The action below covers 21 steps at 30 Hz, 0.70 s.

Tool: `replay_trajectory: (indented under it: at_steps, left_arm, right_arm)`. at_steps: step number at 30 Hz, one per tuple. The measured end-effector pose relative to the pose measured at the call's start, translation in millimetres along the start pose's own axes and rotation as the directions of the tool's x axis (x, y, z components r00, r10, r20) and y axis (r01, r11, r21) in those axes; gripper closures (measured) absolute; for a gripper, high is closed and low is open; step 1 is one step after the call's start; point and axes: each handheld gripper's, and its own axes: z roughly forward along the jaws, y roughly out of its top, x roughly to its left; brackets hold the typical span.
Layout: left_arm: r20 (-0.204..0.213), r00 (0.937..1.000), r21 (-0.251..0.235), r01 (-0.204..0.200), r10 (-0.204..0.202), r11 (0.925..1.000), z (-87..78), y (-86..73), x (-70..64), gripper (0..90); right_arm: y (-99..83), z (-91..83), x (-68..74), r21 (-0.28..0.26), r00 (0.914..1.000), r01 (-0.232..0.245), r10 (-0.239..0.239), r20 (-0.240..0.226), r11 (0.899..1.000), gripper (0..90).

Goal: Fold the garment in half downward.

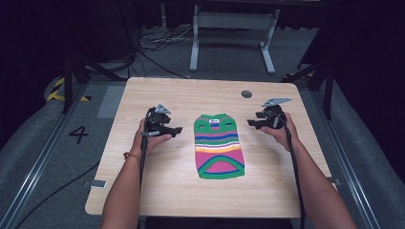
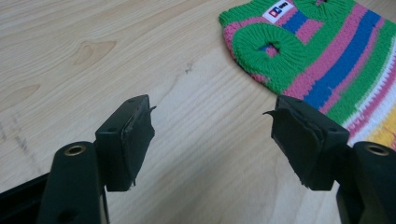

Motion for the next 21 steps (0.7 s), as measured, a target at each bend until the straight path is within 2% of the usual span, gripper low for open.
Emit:
replay_trajectory:
  at_steps: [1,2,5,8,12,15,19,21]
  left_arm:
    - [-0.012,0.9999,0.006,-0.006,0.006,1.0000,7.6,6.6,-1.4,29.5]
    - [-0.012,0.9999,0.006,-0.006,0.006,1.0000,7.6,6.6,-1.4,29.5]
    - [0.009,1.0000,-0.021,-0.002,0.002,0.9998,20.9,20.0,-4.7,30.8]
    - [0.031,0.9995,-0.038,0.012,-0.011,0.9992,33.4,32.1,-7.8,32.4]
    - [0.027,0.9996,-0.019,0.003,-0.003,0.9998,47.8,44.9,-10.3,36.8]
    - [0.014,0.9996,-0.016,0.027,-0.027,0.9995,55.0,49.0,-11.1,38.6]
    - [0.006,0.9988,-0.007,0.048,-0.048,0.9988,69.5,50.2,-11.1,39.5]
    - [0.005,0.9966,-0.003,0.082,-0.082,0.9967,76.5,49.6,-12.9,39.5]
  right_arm:
    - [2.0,5.2,1.4,0.008,1.0000,0.000,0.000,-0.005,1.000,46.2]
    - [2.0,5.2,1.4,0.008,1.0000,0.000,0.000,-0.005,1.000,46.2]
    - [9.1,22.1,7.0,0.019,0.9995,0.029,-0.028,-0.013,0.999,51.6]
    - [17.3,36.3,10.0,0.019,0.9991,0.030,-0.029,-0.029,0.999,55.9]
    - [28.2,47.9,12.1,0.008,0.9990,0.018,-0.018,-0.040,1.000,58.8]
    - [33.2,55.6,14.6,-0.008,0.9980,0.012,-0.013,-0.061,1.000,59.5]
    - [37.0,70.9,22.6,0.015,0.9975,0.022,-0.021,-0.067,1.000,59.5]
    - [37.4,77.9,24.5,0.040,0.9976,0.033,-0.030,-0.063,0.999,59.6]
